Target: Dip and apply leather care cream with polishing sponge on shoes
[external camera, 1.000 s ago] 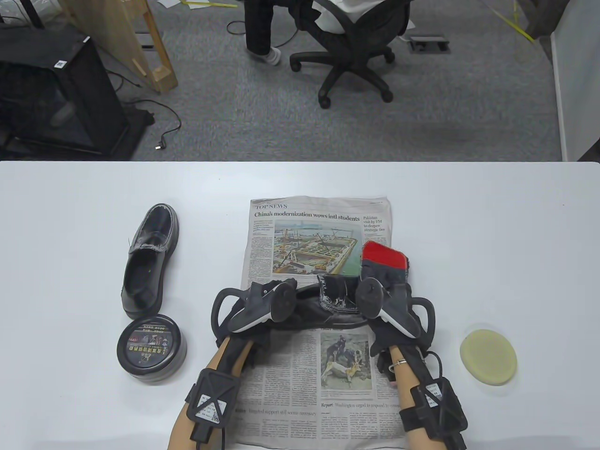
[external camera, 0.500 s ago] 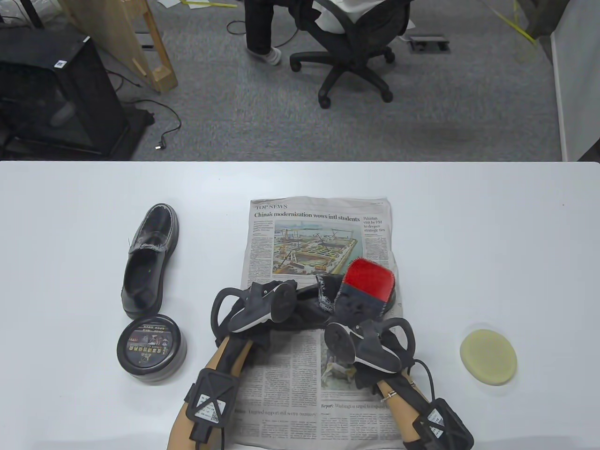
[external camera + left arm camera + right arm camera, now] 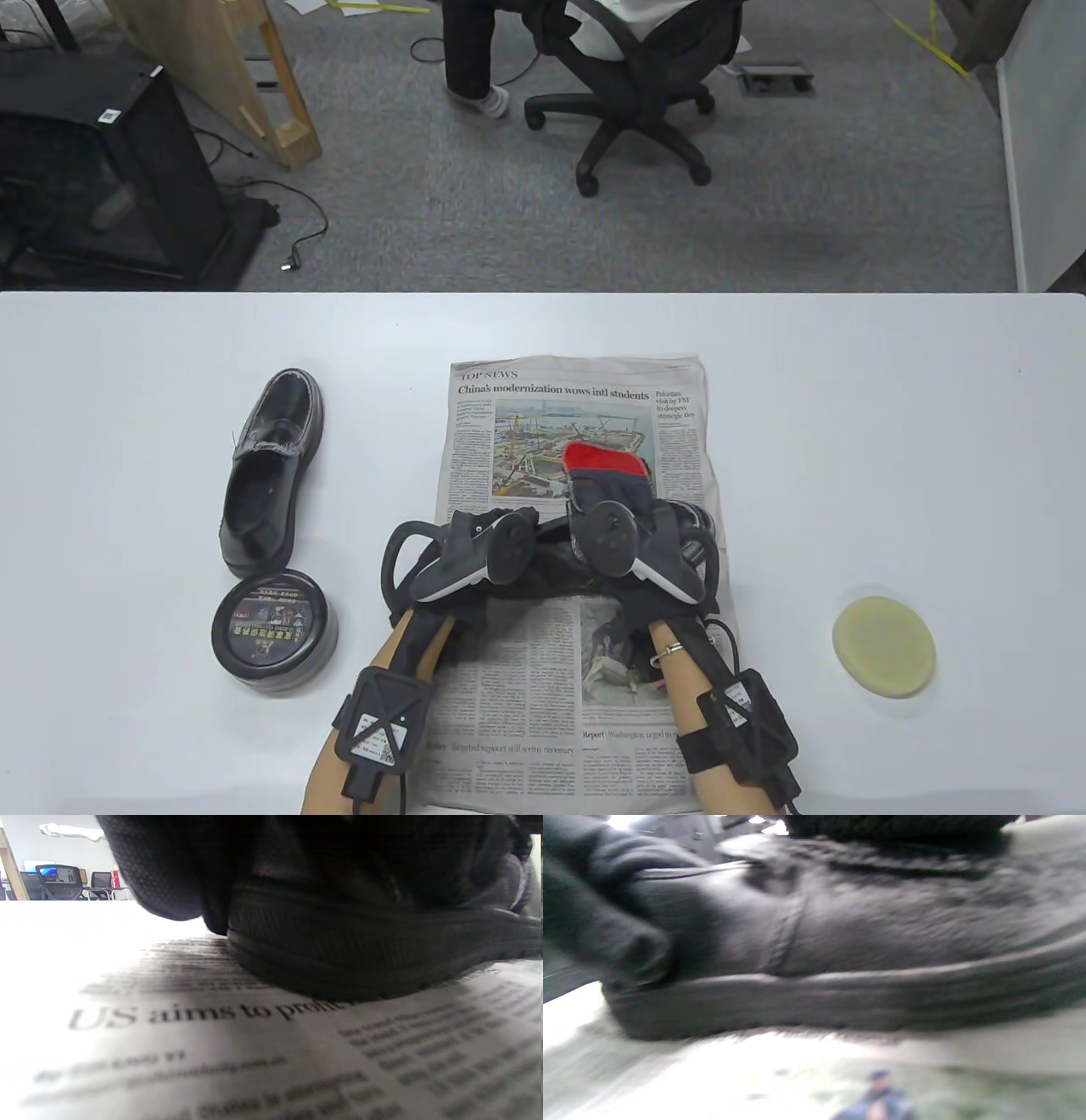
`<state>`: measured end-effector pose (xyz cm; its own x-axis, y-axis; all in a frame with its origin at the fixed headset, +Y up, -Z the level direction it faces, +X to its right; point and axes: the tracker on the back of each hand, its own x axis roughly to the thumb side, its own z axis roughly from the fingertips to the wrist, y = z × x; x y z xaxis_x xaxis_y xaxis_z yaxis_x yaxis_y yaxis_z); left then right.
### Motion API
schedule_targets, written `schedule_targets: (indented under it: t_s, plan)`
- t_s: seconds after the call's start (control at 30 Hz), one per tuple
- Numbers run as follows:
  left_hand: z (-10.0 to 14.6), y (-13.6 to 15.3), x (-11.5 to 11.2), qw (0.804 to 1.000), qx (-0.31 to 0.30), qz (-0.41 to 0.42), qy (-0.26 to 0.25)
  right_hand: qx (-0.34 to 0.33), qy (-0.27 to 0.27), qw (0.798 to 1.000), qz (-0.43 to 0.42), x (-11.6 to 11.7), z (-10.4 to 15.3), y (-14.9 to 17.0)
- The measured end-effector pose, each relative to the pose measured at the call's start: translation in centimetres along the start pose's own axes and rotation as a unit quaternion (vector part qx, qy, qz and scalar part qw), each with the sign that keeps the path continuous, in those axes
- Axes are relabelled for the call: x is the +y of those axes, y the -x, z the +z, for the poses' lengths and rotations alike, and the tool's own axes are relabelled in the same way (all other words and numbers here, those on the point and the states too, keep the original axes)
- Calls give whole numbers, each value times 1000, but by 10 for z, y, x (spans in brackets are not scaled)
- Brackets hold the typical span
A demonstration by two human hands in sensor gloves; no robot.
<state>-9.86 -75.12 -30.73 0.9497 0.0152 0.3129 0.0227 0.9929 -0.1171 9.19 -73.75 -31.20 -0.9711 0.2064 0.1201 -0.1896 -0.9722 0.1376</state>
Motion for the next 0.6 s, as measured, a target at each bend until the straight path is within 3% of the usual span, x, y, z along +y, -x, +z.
schedule_targets:
  t_s: [0.07,0.23,0.43,0.6]
  plan:
    - [0,0,0,1000,3,-2,-2,37,-15,999,25,1,-3,18]
    - [1,0,1,1000,9,-5,-5,59,-6,995,75,1,13,44]
    - [1,-1,1,1000,15,-9,-4,33,19,994,99,4,45,57]
    - [0,1,0,1000,15,6,-1,-4,57,992,115,10,63,45]
